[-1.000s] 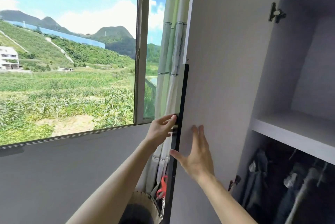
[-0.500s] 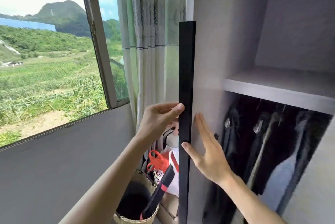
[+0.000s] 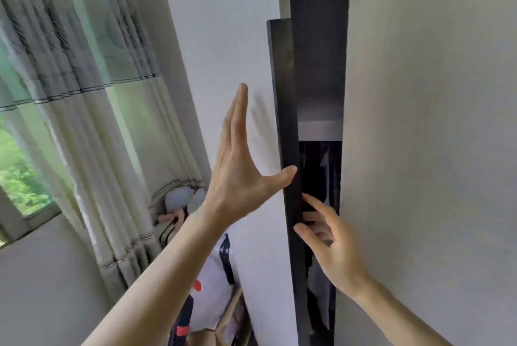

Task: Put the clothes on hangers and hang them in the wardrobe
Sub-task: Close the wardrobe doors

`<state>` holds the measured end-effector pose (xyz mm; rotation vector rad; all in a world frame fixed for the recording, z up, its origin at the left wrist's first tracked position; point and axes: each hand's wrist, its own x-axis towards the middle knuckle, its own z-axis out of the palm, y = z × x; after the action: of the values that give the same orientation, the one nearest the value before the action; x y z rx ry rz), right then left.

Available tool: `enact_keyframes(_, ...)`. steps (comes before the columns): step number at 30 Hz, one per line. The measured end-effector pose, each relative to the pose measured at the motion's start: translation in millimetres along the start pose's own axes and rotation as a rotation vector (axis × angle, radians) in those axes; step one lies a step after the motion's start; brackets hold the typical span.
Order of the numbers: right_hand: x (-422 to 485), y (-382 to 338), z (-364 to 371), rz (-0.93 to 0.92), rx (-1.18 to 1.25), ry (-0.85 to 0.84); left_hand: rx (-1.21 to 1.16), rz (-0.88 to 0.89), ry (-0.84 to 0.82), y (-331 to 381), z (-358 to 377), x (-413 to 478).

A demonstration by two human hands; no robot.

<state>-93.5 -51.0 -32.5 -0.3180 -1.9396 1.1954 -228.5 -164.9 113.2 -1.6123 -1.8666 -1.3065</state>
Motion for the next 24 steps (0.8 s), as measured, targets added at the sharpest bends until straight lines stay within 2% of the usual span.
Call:
enact_keyframes(4,16.8,21.0,-24.7,-0.050,-0.135,0.134,0.213,0.146,0.021,6.5,62.4,37.7)
enact_keyframes(9,43.7,52.3,-41.5,-0.165,-0.407,0.222,0.260,0.093,0.047,-3.6,121.4,66.4)
enact_keyframes(12,58.6,65.9,-45.5,-0.112,-0.534,0.264,0.306,0.059,0.011,-6.8,139.2,84.2)
enact_keyframes(17,84.6,99.4,-47.7,-0.279,-0.814,0.483,0.384,0.067,-0.025,-17.3,158.4,104.9)
enact_keyframes(24,116.4,117.7,-63.2,-0.336,-0.987,0.497,0.416,0.034,0.006,-23.8,187.5,127.0)
